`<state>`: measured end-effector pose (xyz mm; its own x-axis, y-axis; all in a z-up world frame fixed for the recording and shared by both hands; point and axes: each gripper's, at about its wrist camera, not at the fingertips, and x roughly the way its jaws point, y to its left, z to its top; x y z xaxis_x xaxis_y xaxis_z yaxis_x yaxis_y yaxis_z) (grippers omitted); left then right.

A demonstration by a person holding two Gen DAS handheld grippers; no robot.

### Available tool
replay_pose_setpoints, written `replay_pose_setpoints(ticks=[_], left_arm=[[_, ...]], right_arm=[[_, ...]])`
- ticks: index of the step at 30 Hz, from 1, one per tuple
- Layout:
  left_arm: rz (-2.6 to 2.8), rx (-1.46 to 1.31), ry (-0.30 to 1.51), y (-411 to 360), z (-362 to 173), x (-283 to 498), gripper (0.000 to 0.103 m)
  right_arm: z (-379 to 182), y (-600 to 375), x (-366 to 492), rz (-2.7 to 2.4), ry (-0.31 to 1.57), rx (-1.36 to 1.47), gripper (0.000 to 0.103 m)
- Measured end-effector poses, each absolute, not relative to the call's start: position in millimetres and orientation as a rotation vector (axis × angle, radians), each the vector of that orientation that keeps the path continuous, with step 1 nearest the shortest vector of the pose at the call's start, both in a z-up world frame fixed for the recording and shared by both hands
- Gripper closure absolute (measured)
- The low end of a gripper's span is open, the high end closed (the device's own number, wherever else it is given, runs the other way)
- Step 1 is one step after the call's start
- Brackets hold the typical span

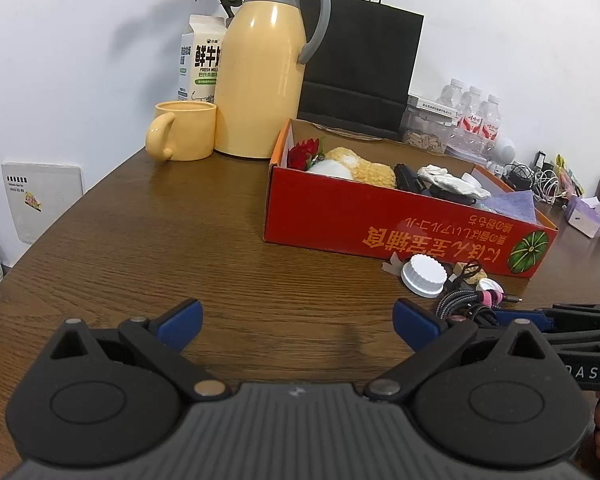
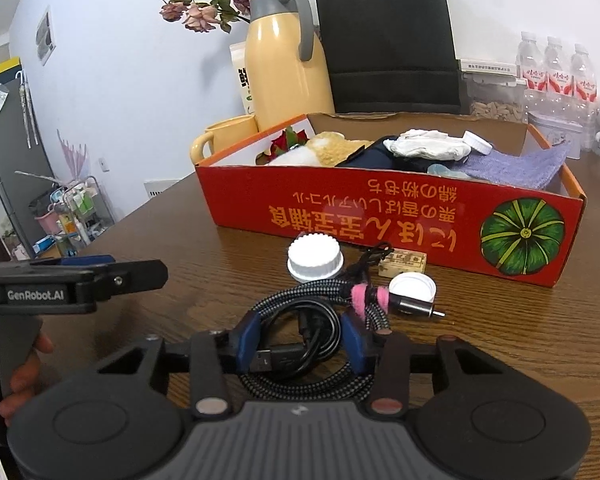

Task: Organize objects
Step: 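Move right gripper back to the coiled black cable on the table, then close right gripper on the black cable coil and lift it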

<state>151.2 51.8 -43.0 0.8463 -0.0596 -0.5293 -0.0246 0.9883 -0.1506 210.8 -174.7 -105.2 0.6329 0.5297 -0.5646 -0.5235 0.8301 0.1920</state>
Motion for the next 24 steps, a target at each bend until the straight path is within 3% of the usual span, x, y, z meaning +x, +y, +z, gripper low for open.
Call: replay_pose_setpoints(ticks=[19, 22, 24], left_arm=[[-0.096, -0.109, 0.597, 27, -42, 152, 0.0], [-0.155, -0.083, 0.625, 4, -43, 156, 0.0], [-0.186, -0.062, 0.646, -13, -44, 160, 0.0]], right_arm=[[-84, -223, 209, 0.544, 0.505, 0.16, 0.067], [-82, -238, 211, 0.51, 0.487, 0.18, 0.091], [-82, -249, 214, 0.486, 0.484, 0.197, 0.091]])
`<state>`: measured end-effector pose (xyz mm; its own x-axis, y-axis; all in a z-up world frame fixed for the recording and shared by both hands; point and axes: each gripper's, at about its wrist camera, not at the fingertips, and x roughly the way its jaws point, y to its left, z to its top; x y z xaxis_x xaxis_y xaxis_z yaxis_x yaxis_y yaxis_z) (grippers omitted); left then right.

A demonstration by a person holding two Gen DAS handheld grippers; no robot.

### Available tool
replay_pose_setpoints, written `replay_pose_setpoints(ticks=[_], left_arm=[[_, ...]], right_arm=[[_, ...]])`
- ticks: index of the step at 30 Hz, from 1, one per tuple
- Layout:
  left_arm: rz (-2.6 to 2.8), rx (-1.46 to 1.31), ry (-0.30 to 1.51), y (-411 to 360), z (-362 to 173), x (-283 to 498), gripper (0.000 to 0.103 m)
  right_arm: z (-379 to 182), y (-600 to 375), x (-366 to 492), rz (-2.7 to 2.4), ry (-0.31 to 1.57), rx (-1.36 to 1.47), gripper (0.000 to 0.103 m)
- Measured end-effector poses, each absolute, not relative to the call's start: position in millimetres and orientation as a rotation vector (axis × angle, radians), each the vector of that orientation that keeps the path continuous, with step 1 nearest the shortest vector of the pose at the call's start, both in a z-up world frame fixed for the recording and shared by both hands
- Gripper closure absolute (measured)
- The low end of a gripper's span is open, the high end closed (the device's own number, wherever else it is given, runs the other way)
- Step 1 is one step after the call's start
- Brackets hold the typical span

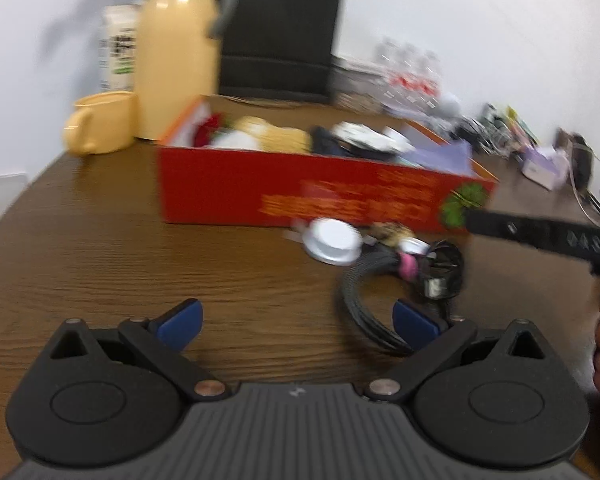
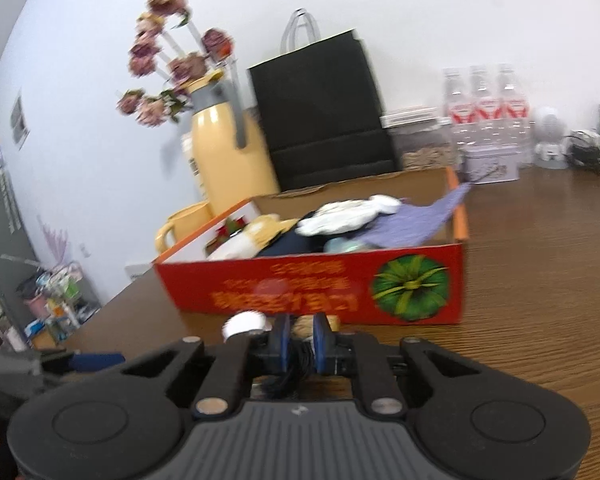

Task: Organize objects
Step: 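Close right gripper on the black cable coil and lift it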

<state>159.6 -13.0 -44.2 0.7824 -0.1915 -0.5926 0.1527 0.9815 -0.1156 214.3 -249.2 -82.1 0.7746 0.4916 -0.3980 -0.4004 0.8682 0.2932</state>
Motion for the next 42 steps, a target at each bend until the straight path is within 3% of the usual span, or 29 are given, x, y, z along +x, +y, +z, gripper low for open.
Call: replay_pose_setpoints(ticks=[4, 9, 11, 12, 14, 15, 20, 21, 23, 42], left_arm=[[-0.235, -0.032, 0.687, -42, -49, 169, 0.0], [-0.251, -0.025, 0.698, -57, -48, 172, 0.0], [-0.248, -0.013, 0.704, -60, -49, 172, 0.0], [-0.246, -0.009, 0.707, -61, -49, 172, 0.0], [-0.247, -0.006, 0.715, -61, -50, 170, 0.0], [-0.247, -0.007, 0.718, -60, -50, 169, 0.0], [-0.248, -0.012, 0.734, -56, -53, 161, 0.0], [-0.248, -0.008, 0.736, -56, -53, 160, 0.0], [-0.249, -0.001, 0.734, -57, -53, 160, 0.0], [-0.201, 0.095, 0.734, -93, -58, 189, 0.0]], right_arm=[[-85, -265, 218, 0.464, 0.495, 0.209, 0.091], [-93, -264, 226, 0.498, 0.576, 0.186, 0.076], [-97, -259, 228, 0.521, 0.611, 0.169, 0.048], [-98, -257, 227, 0.534, 0.616, 0.164, 0.039], [-98, -253, 226, 0.566, 0.616, 0.156, 0.026], [-98, -251, 225, 0.582, 0.619, 0.147, 0.025], [-106, -234, 228, 0.58, 0.675, 0.067, 0.026], [-106, -230, 226, 0.576, 0.667, 0.038, 0.03], [-106, -226, 223, 0.587, 0.663, 0.01, 0.054], [-92, -271, 219, 0.467, 0.537, 0.147, 0.055]])
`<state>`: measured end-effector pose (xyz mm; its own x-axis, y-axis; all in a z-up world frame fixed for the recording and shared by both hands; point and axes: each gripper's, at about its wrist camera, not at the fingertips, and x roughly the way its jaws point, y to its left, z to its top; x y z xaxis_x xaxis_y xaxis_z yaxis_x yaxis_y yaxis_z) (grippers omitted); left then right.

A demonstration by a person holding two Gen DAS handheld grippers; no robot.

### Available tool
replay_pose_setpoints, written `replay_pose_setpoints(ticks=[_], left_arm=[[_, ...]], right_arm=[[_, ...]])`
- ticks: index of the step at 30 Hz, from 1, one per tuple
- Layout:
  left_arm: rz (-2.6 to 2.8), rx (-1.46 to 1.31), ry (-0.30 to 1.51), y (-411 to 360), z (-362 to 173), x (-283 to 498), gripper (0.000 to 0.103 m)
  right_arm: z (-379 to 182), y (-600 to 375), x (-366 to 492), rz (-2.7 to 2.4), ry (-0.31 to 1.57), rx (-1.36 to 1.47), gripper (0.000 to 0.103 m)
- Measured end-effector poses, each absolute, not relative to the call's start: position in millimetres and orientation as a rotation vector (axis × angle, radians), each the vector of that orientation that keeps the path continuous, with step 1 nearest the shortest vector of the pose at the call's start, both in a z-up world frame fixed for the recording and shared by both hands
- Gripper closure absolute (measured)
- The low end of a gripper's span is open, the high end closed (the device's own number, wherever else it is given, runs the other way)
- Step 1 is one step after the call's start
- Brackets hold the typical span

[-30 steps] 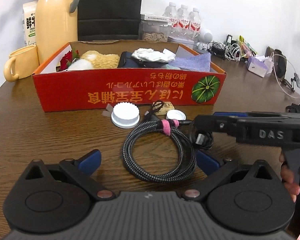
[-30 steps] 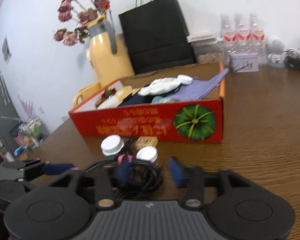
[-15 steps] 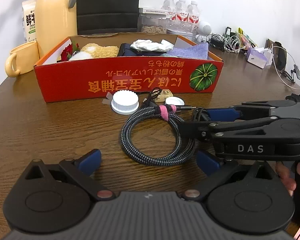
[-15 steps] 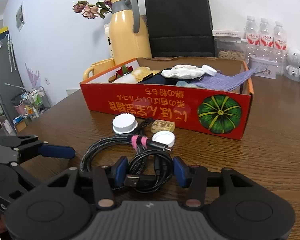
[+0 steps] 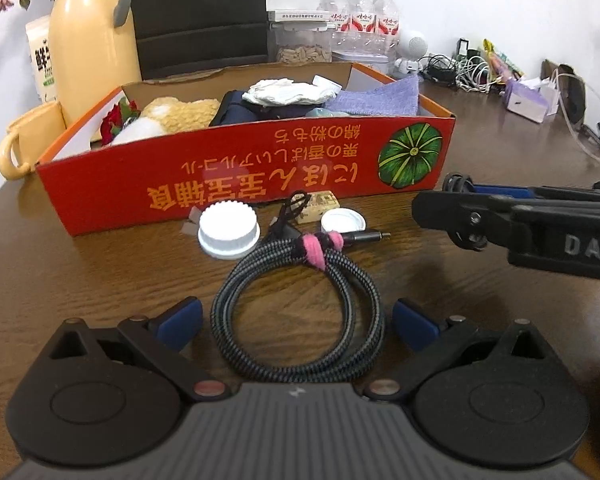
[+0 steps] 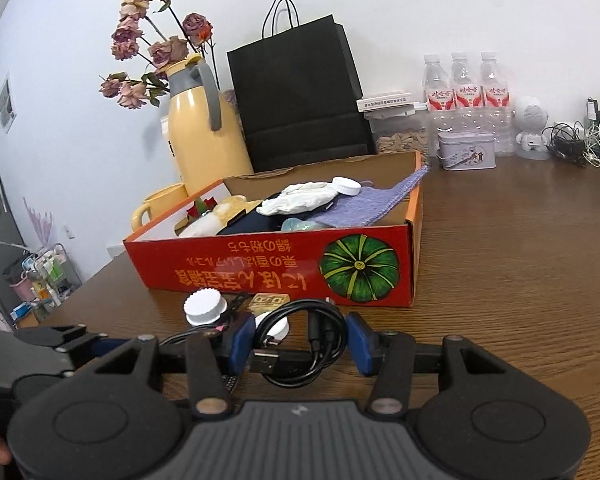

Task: Organize objects
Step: 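Close right gripper on the black cable coil and lift it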

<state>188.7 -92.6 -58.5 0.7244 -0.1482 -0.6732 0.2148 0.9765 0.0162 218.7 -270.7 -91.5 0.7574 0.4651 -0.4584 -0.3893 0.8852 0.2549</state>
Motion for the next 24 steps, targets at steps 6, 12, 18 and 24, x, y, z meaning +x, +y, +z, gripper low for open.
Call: replay_pose_setpoints(ticks=[6, 12, 18, 24], left_arm=[[-0.18, 0.078, 0.725, -94, -60, 190, 0.0], [-0.184, 0.054, 0.707, -91, -57, 185, 0.012], [-0.207, 0.057, 0.693, -91, -54, 176, 0.014], [-0.227, 0.061, 0.647, -87, -43, 163, 0.014]], right_arm=[[-92, -270, 216, 0.474, 0.534, 0.142, 0.055], [-93, -268, 215, 0.476, 0.535, 0.135, 0.055], [-93, -269, 215, 0.469, 0.53, 0.134, 0.055], [-89, -272, 212, 0.484, 0.497, 0.149, 0.055]])
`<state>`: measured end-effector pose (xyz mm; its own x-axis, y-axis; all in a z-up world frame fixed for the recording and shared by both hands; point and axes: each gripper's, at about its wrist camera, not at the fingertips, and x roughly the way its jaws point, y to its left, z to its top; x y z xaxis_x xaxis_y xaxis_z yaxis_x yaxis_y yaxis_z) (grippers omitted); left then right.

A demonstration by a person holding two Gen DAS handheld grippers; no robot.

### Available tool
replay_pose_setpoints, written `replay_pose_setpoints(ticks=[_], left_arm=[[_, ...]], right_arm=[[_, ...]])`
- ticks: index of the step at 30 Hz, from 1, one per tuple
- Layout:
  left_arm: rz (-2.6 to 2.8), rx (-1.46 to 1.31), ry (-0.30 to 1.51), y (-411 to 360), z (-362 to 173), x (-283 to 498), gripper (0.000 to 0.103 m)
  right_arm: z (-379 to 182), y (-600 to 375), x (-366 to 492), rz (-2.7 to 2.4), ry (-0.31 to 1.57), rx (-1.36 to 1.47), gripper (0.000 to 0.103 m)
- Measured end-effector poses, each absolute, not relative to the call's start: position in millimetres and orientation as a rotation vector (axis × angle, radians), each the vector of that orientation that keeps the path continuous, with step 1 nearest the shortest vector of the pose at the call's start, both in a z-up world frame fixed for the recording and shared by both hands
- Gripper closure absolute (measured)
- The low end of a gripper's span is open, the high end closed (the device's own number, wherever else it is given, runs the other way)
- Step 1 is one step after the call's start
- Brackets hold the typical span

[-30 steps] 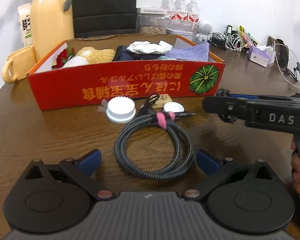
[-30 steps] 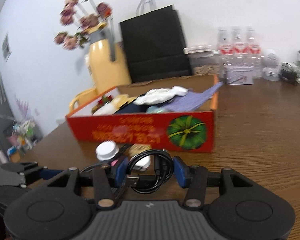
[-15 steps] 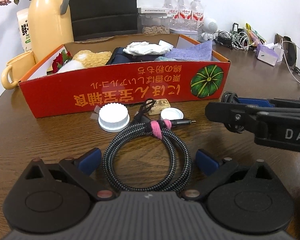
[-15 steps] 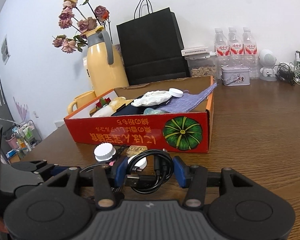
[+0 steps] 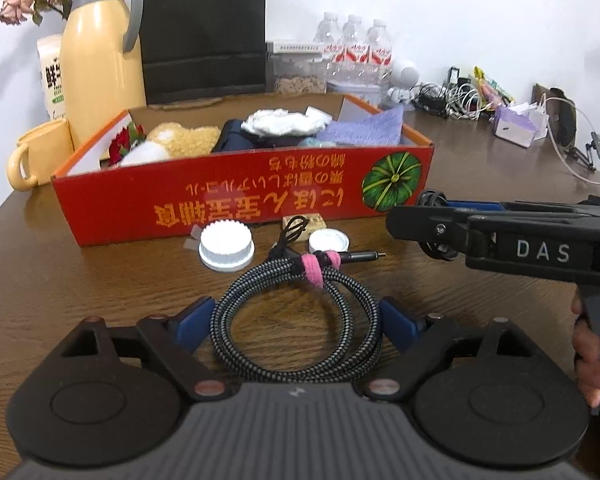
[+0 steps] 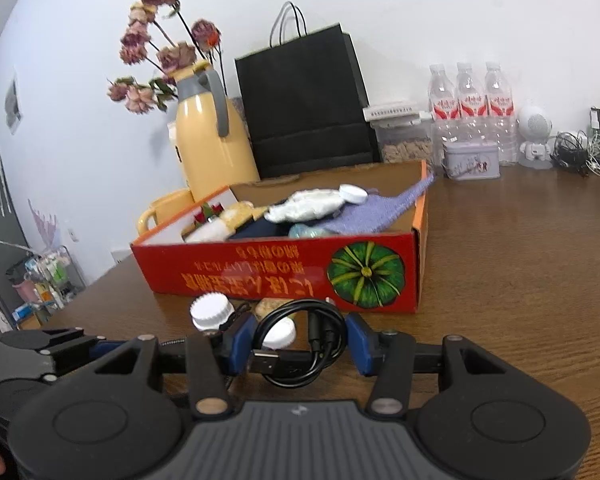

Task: Organize objects
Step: 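Close right gripper on the black cable coil and lift it, then carry the black cable into the box and open right gripper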

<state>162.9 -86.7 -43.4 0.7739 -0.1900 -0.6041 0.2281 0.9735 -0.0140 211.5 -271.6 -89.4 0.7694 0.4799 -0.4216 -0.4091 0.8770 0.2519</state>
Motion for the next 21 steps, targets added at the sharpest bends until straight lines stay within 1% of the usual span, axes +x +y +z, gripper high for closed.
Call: replay_pose_setpoints(ticks=[7, 12, 21], left_arm=[[-0.251, 0.072, 0.569, -76, -20, 151, 0.015], [-0.245, 0.081, 0.497, -67, 3, 150, 0.015], [-0.16, 0.071, 0.383, -46, 43, 191, 0.015]], right_arm=[[-78, -270, 207, 0.488, 0.453, 0.142, 0.055], [-56, -267, 209, 0.494, 0.404, 0.114, 0.055], [-18, -245, 250, 0.483, 0.358, 0.021, 0.055]])
